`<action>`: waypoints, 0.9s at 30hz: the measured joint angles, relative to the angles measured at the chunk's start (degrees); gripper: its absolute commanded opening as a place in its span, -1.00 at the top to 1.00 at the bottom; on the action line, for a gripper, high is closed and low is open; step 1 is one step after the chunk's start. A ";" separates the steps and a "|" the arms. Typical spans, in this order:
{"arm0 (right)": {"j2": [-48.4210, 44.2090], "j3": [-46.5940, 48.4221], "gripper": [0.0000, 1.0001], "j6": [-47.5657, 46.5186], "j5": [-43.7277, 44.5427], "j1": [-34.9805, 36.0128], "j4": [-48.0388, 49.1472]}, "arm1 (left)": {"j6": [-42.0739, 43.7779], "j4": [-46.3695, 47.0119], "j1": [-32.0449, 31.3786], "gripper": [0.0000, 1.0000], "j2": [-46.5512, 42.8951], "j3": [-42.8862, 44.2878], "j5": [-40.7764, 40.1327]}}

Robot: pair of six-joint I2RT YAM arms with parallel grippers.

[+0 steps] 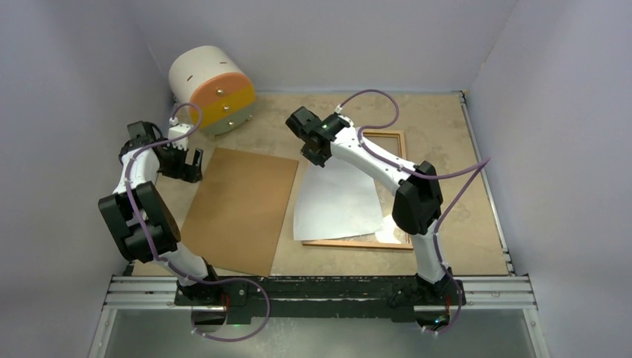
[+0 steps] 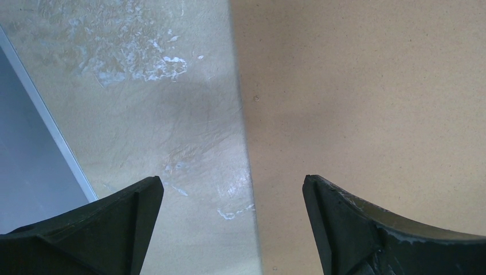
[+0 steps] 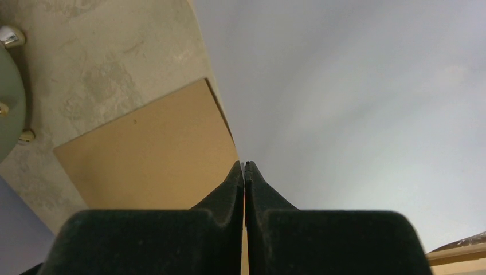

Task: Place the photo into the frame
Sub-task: Turn over the photo from the photo frame.

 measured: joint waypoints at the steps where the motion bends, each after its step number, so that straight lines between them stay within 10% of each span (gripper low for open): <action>1: 0.02 0.00 1.00 0.46 0.22 0.09 -0.46 | 0.11 0.00 0.00 -1.00 -0.02 -0.02 0.00; 27: -1.68 -7.50 1.00 -9.94 2.69 -7.50 0.66 | 0.61 0.44 0.00 -1.00 -0.15 -0.85 0.90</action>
